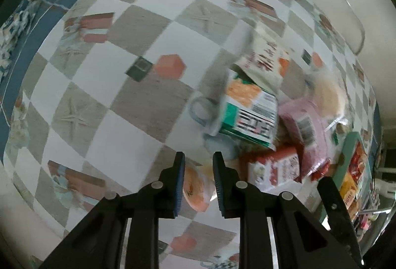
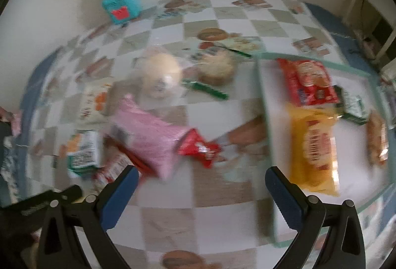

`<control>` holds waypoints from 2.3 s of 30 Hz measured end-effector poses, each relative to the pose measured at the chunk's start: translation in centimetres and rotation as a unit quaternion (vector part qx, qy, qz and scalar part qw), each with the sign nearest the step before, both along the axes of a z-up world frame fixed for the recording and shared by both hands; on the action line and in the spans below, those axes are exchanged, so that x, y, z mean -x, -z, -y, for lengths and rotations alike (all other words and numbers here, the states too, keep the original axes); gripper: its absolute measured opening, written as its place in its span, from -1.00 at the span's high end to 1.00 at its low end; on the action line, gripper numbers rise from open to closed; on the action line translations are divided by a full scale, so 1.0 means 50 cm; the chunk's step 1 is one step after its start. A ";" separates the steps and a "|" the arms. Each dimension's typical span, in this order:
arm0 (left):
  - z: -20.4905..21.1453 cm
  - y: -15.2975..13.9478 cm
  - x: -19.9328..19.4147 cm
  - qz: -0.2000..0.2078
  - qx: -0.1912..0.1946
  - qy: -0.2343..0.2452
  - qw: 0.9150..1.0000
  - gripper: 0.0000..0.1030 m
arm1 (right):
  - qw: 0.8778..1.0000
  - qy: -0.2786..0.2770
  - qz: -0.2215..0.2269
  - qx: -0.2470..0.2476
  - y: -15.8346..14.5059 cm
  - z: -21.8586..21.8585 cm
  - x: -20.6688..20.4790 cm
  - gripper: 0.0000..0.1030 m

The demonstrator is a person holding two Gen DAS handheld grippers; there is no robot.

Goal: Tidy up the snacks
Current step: 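Grasp the peach jelly cup with left tool while right tool grasps red-white milk biscuit bag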

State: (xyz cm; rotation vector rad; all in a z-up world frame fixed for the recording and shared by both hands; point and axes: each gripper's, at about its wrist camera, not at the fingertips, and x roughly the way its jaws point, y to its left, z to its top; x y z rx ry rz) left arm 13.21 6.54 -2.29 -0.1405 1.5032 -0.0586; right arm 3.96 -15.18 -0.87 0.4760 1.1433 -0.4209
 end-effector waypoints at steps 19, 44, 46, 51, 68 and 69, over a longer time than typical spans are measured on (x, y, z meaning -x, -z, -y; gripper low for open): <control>-0.278 -0.020 -0.059 0.010 0.015 -0.110 0.994 0.06 | 0.995 -0.102 -0.005 -0.013 0.019 -0.135 -0.064 -0.89; -0.255 -0.037 -0.076 0.005 0.047 -0.072 0.996 -0.39 | 0.989 -0.150 -0.009 0.008 0.063 -0.160 -0.095 -0.76; -0.244 -0.038 -0.080 0.008 0.044 -0.064 0.997 -0.40 | 0.988 -0.151 -0.009 0.006 0.063 -0.159 -0.095 -0.76; -0.223 -0.031 -0.085 0.004 0.042 -0.045 0.998 -0.40 | 0.987 -0.159 -0.006 -0.006 0.065 -0.161 -0.091 -0.77; -0.183 0.014 -0.100 -0.017 0.024 -0.018 0.999 -0.40 | 0.981 -0.190 -0.027 0.022 0.087 -0.183 -0.097 -0.86; -0.179 0.018 -0.102 -0.018 0.024 -0.017 0.999 -0.40 | 0.981 -0.191 -0.029 0.031 0.088 -0.187 -0.097 -0.86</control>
